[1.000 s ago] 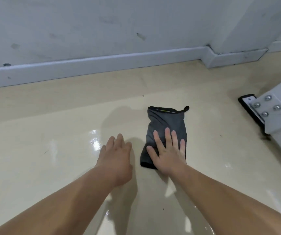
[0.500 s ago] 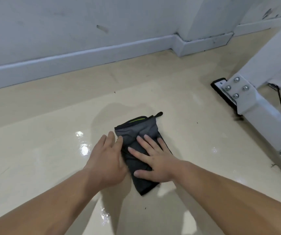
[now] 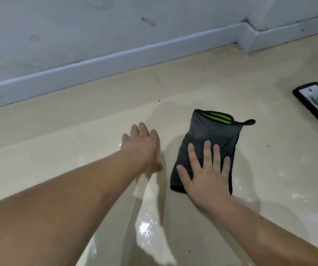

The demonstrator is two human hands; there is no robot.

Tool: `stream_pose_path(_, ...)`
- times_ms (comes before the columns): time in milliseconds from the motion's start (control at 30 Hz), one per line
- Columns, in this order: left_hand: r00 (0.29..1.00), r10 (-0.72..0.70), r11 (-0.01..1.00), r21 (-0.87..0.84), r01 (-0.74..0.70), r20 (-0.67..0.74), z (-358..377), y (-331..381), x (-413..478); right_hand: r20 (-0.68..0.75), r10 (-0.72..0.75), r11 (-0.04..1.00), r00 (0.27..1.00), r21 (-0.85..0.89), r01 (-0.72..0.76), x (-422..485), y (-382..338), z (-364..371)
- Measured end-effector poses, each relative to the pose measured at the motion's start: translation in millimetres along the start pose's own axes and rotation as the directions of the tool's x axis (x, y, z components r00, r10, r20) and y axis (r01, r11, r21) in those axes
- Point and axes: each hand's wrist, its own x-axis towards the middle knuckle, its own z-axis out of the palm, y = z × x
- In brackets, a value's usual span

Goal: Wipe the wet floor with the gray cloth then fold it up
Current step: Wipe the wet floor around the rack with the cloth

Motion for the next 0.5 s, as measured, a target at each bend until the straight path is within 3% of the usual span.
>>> stream_pose_path(133, 0.992, -0.084, 0.99, 0.126, 0.071, 0.097, -14, -25, 17, -0.011, -0.116, 0.993, 0.993, -0.033, 0.115, -11, 6, 7)
stream_pose_path(267, 0.986, -0.044, 0.998, 0.042, 0.037, 0.161, -10, -28, 30, 0.065, -0.205, 0.971, 0.977, -0.111, 0.212, 30, -2, -15)
stream_pose_path(500, 0.994, 0.008, 0.999, -0.049, -0.003, 0.111, 8, -44, 34, 0.262, -0.358, 0.908, 0.896, -0.125, 0.399, 175, -67, -62)
